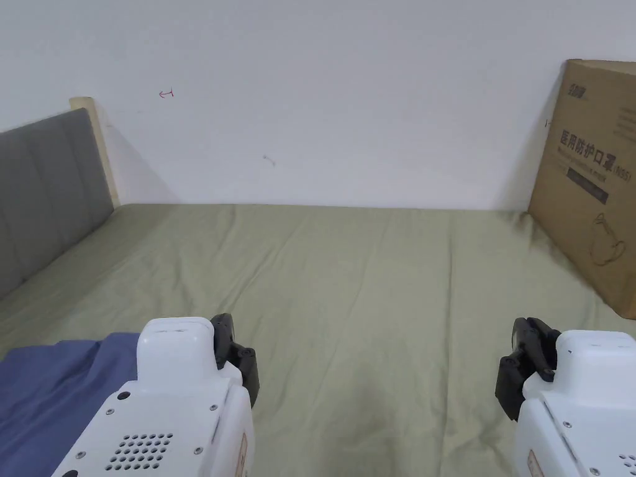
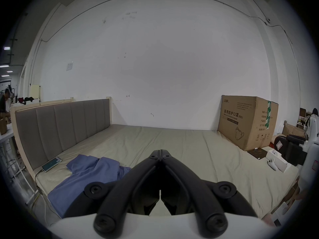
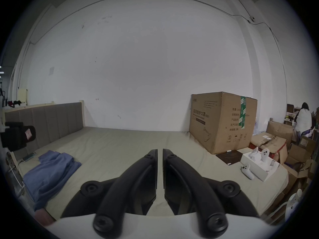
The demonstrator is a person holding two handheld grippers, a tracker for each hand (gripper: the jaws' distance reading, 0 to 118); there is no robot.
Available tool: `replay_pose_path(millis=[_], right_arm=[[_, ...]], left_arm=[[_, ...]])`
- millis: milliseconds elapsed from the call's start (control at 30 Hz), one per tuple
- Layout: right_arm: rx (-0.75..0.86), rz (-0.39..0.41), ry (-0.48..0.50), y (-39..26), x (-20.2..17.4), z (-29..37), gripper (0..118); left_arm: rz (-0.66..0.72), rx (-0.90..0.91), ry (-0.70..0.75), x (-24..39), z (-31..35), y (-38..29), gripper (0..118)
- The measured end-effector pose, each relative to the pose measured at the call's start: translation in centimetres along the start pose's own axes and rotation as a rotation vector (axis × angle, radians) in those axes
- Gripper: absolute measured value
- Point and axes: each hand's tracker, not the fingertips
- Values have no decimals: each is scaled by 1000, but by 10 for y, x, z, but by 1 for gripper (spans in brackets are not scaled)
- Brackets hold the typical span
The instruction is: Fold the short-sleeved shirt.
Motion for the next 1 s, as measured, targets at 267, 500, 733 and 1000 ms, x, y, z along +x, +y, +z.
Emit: replay_pose_path(millis=[267, 500, 733, 1000], right_arm=[[-41, -50, 71, 0, -14, -4, 0], [-48, -36, 279, 9, -69, -14, 0], [-87, 19, 483, 1, -140, -18, 0], [-135, 80, 556, -16, -169, -25, 0]], left_arm=[[8, 0, 13, -9, 2, 1, 0], [27, -1, 150, -50, 19, 6, 0], [52, -48, 351, -115, 39, 4, 0], [129, -198, 405, -164, 14, -21, 0]])
